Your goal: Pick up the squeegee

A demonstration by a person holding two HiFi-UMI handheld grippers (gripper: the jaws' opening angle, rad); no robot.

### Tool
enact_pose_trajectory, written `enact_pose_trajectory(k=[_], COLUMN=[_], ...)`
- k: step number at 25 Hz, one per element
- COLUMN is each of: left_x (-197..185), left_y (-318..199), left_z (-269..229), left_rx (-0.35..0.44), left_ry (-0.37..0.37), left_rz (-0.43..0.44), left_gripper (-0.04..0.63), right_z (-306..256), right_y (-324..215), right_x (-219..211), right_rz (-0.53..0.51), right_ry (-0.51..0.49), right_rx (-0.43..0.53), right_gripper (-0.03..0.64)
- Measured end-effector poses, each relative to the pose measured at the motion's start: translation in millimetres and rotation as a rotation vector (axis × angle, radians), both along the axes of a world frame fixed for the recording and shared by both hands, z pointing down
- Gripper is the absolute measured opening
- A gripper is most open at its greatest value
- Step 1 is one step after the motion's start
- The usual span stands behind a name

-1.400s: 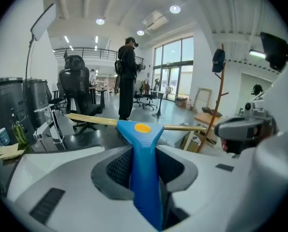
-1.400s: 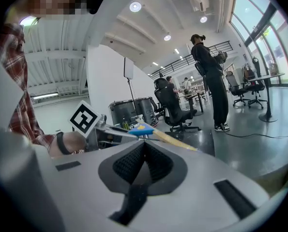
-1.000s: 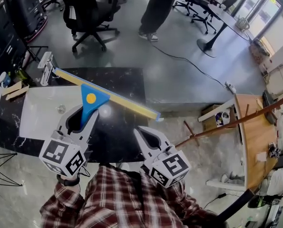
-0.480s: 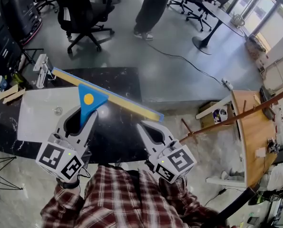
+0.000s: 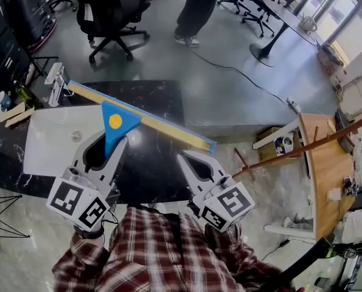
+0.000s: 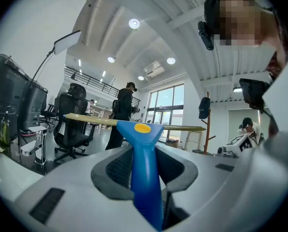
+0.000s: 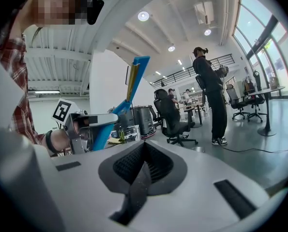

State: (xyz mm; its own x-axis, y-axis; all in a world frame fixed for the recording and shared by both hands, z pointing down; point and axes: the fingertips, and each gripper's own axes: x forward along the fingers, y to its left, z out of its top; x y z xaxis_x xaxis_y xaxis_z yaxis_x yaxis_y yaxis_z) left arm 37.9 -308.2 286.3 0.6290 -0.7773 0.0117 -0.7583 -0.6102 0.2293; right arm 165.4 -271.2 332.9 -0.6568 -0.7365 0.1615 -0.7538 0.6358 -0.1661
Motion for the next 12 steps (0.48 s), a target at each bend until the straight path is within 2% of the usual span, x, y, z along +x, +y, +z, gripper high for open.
enact_pose_trajectory(k=[12], left_x=[-3.5], left_y=[6.8], left_z=[2.2], left_rx=[-0.018], left_ry=[-0.001], left_rz=[0.003], left_gripper=[0.138], right_z=[-1.9], right_y=[2.4], right_x=[-8.3], right_rz=[-0.014], right_ry=[0.001], right_rx=[0.005], right_gripper=[0.011])
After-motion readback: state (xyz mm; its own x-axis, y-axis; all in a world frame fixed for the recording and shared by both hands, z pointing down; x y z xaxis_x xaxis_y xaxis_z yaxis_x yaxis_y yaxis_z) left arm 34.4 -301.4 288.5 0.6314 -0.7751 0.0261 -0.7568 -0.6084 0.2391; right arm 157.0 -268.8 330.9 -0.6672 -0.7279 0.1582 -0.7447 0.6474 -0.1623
